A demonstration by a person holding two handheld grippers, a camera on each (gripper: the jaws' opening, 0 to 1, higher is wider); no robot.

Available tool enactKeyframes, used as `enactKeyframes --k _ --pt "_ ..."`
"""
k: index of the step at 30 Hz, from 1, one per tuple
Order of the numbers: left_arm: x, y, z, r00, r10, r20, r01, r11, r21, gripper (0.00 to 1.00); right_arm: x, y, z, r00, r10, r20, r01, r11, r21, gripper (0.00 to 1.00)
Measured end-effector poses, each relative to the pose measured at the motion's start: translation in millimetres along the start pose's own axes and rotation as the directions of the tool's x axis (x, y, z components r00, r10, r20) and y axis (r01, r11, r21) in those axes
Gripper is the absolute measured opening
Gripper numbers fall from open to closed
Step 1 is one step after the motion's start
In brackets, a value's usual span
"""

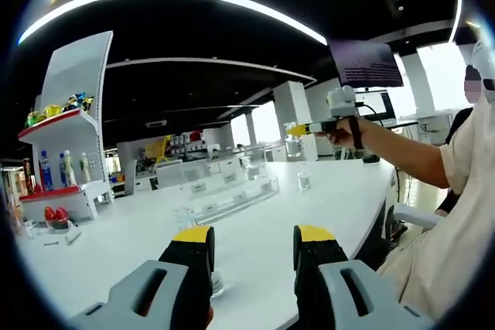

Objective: Identify the label on the chemical reagent bottle, grasp the chemical reagent bottle, and place it in the designated position on the reagent rack

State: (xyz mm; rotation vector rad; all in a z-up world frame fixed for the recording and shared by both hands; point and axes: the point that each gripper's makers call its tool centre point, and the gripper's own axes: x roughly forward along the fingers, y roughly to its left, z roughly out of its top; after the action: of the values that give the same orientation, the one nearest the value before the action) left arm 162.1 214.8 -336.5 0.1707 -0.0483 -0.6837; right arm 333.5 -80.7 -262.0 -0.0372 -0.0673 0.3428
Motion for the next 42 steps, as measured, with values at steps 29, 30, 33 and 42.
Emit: enactKeyframes --k 29,30,33,42 --pt "4 9.0 -0.3 1.000 -0.002 -0.003 0.002 1.000 -0.014 0.42 63 14 3.3 1.000 0.013 -0.006 -0.013 1.000 0.019 0.19" --pt "4 9.1 -0.1 1.000 -0.002 -0.003 0.002 1.000 -0.013 0.42 64 14 3.4 1.000 0.012 -0.005 -0.012 1.000 0.021 0.19" --pt "4 9.6 -0.6 1.000 -0.004 -0.005 0.004 1.000 -0.012 0.42 69 14 2.9 1.000 0.008 -0.002 -0.008 0.999 0.031 0.19" --pt "5 9.3 -3.0 1.000 -0.008 -0.019 0.007 1.000 -0.007 0.42 86 15 0.3 1.000 0.010 -0.004 -0.010 0.999 0.039 0.19"
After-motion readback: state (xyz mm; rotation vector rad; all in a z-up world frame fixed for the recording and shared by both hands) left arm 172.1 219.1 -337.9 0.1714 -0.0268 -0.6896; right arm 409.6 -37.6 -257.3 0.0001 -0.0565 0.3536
